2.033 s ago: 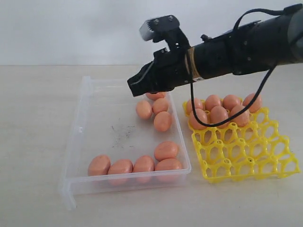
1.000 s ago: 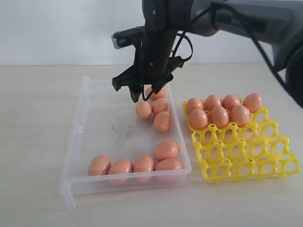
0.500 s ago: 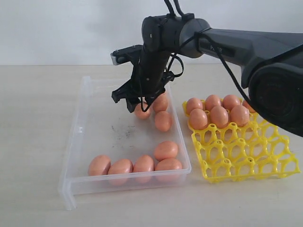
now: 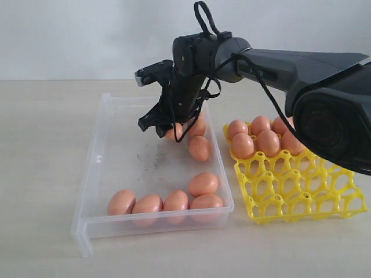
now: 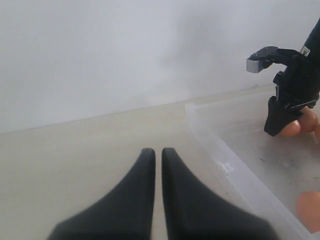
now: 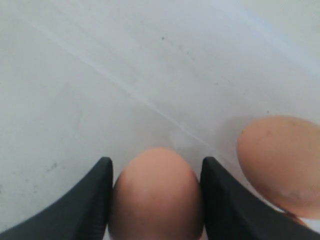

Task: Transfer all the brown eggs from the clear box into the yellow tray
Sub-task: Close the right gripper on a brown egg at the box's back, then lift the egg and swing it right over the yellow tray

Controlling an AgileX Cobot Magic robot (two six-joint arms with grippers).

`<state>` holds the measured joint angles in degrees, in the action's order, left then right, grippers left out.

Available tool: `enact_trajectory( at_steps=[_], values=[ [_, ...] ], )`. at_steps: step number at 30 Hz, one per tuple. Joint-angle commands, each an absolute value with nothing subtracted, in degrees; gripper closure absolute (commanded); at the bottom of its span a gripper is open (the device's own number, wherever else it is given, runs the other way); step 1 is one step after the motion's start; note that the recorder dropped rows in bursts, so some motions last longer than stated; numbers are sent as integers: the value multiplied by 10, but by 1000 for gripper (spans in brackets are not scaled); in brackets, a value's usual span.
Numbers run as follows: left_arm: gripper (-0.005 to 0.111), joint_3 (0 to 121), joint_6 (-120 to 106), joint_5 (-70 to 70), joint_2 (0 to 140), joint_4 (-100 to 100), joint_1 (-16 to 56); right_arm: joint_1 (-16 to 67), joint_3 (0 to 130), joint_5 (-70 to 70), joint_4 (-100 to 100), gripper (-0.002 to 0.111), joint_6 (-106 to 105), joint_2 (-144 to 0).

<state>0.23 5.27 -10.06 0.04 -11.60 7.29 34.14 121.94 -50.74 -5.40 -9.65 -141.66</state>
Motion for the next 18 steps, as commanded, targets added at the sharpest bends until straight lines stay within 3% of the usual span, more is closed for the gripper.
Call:
enact_trajectory(
  at_steps=[1,7,12,18],
  values=[
    [103,0,56,-99,0,-115,76,337,1224,-439,-81,109,-122,-1417],
    [103,0,56,-99,0,-115,76,353,1190,-270,-135,109,-194,-1417],
    [103,0,56,-99,0,-115,76,397,1154,-258,-73,109,-373,-1417],
    [103,0,56,-99,0,-115,76,417,1148,-145,-173,109,-393,-1417]
  ],
)
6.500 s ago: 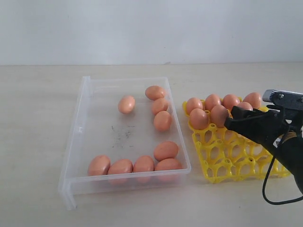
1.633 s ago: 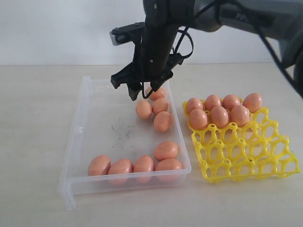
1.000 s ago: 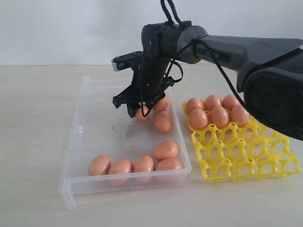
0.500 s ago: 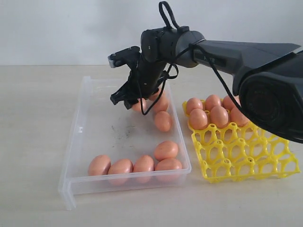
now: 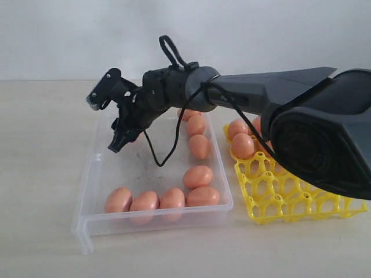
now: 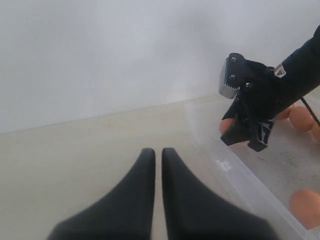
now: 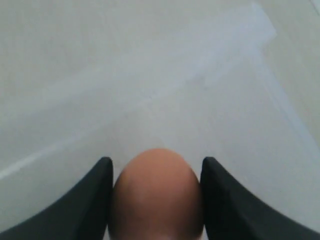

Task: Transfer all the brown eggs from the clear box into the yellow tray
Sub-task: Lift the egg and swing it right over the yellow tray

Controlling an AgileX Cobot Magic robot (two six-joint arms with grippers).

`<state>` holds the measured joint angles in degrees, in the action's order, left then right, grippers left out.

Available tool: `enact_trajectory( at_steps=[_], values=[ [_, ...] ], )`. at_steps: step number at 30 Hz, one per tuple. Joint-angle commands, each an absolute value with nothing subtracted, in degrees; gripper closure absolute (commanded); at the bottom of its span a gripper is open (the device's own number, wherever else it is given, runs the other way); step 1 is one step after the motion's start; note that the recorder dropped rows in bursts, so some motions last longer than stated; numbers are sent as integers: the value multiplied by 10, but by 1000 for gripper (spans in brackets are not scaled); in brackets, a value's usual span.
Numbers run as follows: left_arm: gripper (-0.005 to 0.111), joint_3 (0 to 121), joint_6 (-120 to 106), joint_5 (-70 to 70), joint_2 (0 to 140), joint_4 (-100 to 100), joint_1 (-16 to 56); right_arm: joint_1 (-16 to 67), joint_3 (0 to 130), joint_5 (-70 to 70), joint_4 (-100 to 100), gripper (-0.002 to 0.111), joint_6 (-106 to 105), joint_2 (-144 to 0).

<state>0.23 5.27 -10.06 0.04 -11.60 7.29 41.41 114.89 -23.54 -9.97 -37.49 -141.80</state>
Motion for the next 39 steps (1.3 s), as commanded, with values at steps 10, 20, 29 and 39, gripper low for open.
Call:
enact_trajectory(
  at_steps=[10,20,29,39],
  values=[
    [103,0,56,-99,0,-115,76,418,1145,33,-392,109,-373,-1415],
    [103,0,56,-99,0,-115,76,444,957,389,-337,109,-392,-1319],
    [103,0,56,-99,0,-115,76,444,613,700,-290,109,-185,-1153],
    [103,0,56,-99,0,-115,76,290,315,700,-295,109,-6,-1015]
  ],
)
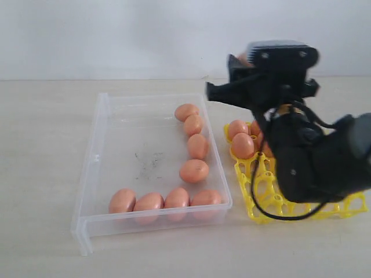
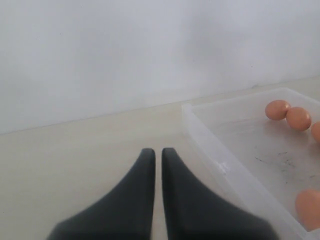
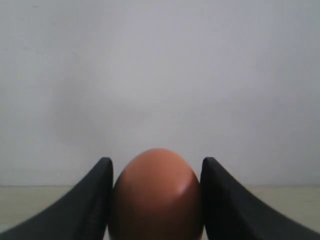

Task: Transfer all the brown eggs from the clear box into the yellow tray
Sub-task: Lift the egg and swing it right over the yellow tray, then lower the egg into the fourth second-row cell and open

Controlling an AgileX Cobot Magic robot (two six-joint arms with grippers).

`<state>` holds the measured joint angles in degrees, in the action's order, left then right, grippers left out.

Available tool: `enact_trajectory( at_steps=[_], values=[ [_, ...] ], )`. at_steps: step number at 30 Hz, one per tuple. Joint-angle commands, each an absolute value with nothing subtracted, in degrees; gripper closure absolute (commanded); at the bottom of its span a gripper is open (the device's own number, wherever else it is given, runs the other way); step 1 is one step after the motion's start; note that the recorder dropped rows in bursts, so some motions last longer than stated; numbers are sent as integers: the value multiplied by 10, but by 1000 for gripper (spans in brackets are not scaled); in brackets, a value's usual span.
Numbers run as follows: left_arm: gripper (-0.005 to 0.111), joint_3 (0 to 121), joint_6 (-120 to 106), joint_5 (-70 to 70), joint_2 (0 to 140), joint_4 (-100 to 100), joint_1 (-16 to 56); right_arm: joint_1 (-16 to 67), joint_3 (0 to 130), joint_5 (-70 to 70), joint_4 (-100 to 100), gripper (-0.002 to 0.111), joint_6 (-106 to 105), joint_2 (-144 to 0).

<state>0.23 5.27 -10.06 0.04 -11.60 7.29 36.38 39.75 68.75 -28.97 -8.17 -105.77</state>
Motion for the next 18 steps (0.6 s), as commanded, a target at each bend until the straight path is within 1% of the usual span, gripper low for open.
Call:
enact_trajectory(
  at_steps=[1,4,8,14,16,18],
  values=[
    [103,0,56,-99,0,-115,76,264,292,700,-295,109,26,-1011],
    [103,0,56,-99,0,-115,76,195,240,700,-260,109,105,-1014],
    [103,0,56,-99,0,-115,76,110,205,700,-123,109,172,-1029],
    [103,0,56,-99,0,-115,76,-4,224,700,132,109,211,-1064],
    [103,0,56,-99,0,-115,76,-36,228,700,199,109,215,-1081],
    [103,0,56,-99,0,-115,76,-56,231,700,211,109,221,-1095]
  ],
)
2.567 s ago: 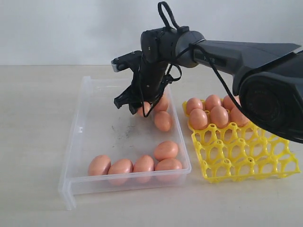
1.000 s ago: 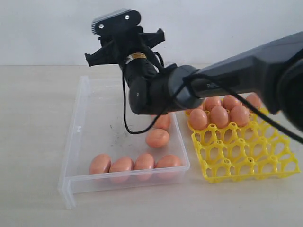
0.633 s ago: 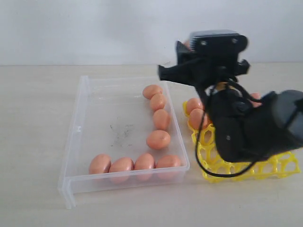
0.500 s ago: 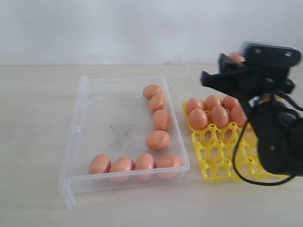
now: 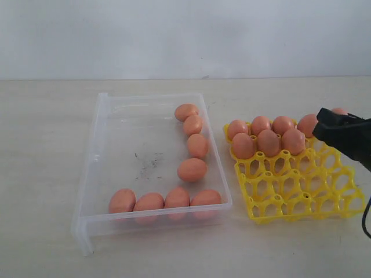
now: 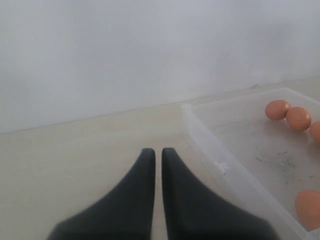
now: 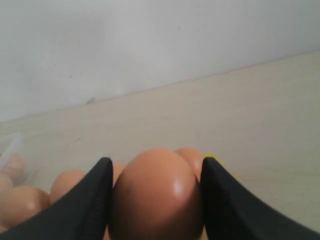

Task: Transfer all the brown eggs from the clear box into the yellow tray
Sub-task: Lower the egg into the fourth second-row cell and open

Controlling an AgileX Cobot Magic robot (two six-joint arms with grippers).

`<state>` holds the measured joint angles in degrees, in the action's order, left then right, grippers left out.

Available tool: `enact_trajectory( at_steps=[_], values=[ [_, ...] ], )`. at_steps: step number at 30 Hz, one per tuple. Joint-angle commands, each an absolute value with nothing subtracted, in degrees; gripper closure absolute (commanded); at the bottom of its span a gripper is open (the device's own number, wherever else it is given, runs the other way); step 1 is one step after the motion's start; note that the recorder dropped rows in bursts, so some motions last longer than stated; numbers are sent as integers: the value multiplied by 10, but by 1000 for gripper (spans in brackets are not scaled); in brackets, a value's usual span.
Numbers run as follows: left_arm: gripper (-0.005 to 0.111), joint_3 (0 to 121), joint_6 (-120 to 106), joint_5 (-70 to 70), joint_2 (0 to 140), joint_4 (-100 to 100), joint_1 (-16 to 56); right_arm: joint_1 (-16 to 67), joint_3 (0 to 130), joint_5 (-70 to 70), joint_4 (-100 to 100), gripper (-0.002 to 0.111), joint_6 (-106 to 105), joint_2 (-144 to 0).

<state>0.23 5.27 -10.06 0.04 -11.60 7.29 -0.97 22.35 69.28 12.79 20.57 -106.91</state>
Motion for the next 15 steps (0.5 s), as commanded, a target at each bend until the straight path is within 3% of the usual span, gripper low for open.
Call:
enact_trajectory(
  at_steps=[1,15],
  values=[
    [103,0,56,-99,0,-115,76,-64,234,700,211,109,220,-1107],
    [103,0,56,-99,0,-115,76,-68,280,700,276,109,126,-1138]
  ],
)
